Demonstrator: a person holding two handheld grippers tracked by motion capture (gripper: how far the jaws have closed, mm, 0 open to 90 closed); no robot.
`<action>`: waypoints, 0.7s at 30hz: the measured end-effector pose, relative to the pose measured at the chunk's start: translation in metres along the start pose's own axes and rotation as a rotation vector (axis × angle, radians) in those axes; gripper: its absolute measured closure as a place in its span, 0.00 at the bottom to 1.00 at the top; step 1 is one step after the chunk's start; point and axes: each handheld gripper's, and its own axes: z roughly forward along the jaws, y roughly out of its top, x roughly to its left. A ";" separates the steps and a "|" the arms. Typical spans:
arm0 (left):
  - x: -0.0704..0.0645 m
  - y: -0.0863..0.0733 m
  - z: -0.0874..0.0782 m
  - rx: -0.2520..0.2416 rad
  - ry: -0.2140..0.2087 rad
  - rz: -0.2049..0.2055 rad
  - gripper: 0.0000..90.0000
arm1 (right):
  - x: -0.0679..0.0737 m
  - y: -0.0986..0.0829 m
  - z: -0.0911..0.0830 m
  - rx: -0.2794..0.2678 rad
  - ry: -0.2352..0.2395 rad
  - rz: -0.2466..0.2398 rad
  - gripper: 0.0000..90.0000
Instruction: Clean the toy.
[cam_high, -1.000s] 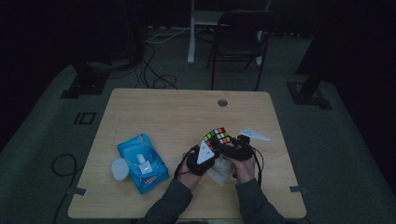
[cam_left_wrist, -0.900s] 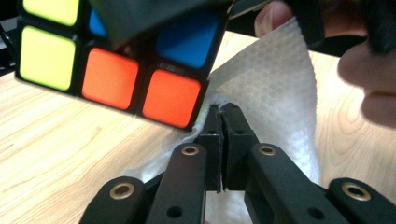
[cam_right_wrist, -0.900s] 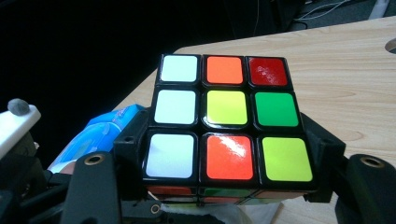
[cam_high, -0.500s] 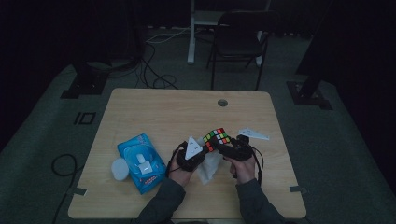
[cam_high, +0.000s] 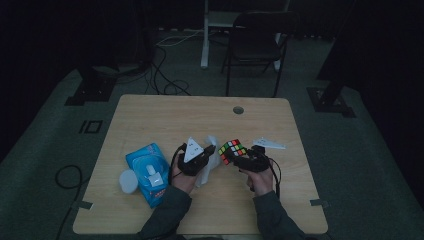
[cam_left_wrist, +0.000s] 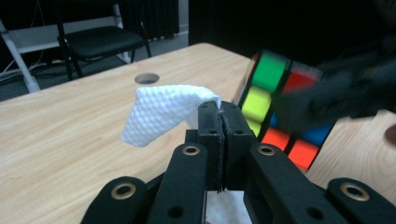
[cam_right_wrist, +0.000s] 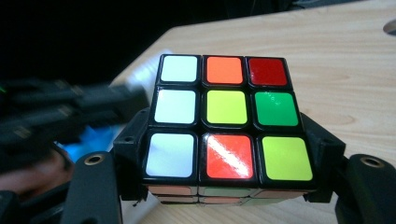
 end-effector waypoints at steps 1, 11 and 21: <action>0.000 0.002 -0.001 -0.006 -0.001 0.001 0.99 | -0.001 -0.001 0.002 0.011 -0.002 -0.001 0.38; -0.002 0.026 -0.004 -0.061 -0.023 0.018 0.99 | -0.001 -0.013 0.019 0.106 -0.012 -0.039 0.38; -0.009 0.044 -0.002 -0.096 -0.047 0.032 0.99 | 0.008 -0.025 0.036 0.211 -0.007 -0.100 0.38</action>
